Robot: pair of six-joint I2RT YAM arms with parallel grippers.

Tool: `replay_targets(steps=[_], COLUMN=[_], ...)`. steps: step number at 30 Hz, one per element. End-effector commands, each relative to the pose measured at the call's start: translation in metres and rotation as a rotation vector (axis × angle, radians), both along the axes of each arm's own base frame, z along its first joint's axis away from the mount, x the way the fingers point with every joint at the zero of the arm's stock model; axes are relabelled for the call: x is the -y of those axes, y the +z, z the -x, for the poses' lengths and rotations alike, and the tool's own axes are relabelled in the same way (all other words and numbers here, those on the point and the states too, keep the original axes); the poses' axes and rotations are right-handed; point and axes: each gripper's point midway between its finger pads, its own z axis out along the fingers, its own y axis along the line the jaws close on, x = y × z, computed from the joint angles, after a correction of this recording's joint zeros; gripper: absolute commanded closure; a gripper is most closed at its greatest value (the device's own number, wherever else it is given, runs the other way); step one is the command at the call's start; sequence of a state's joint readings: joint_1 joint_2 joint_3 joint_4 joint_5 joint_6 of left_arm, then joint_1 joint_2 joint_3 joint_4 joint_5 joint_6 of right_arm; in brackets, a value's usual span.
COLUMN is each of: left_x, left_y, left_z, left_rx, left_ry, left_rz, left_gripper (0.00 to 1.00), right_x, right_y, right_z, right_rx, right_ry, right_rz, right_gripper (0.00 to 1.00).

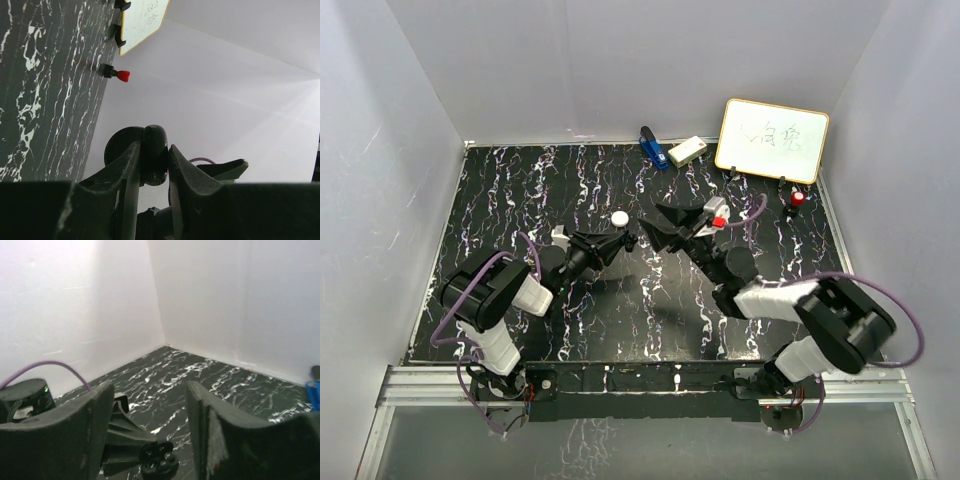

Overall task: Insert the wireless bluetooth earbuds into the charging case
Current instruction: Place the earbud in the charging case.

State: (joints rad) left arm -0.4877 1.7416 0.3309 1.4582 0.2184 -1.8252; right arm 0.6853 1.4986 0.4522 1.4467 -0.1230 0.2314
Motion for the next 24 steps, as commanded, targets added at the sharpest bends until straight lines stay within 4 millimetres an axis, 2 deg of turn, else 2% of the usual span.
replay_targets(steps=[1, 3, 6, 10, 14, 24], left_x=[0.004, 0.004, 0.004, 0.002, 0.003, 0.003], left_y=[0.074, 0.074, 0.078, 0.084, 0.086, 0.089], left_z=[0.007, 0.007, 0.009, 0.01, 0.01, 0.011], left_rx=[0.262, 0.267, 0.283, 0.298, 0.305, 0.311], left_ry=[-0.036, -0.034, -0.028, -0.022, -0.026, -0.024], left_rz=[0.12, 0.094, 0.053, 0.002, -0.036, -0.033], left_gripper=[1.0, 1.0, 1.0, 1.0, 1.0, 1.0], right_x=[0.021, 0.02, 0.019, 0.022, 0.018, 0.011], right_y=[0.04, 0.028, 0.018, 0.015, 0.007, -0.007], right_z=[-0.023, -0.04, -0.046, -0.046, -0.054, -0.07], right_rx=[-0.038, -0.151, -0.201, -0.216, -0.276, -0.356], right_ry=[-0.177, -0.232, -0.253, -0.263, -0.275, -0.294], right_rz=[0.008, 0.124, 0.212, 0.229, 0.292, 0.365], right_gripper=[0.39, 0.31, 0.27, 0.25, 0.24, 0.23])
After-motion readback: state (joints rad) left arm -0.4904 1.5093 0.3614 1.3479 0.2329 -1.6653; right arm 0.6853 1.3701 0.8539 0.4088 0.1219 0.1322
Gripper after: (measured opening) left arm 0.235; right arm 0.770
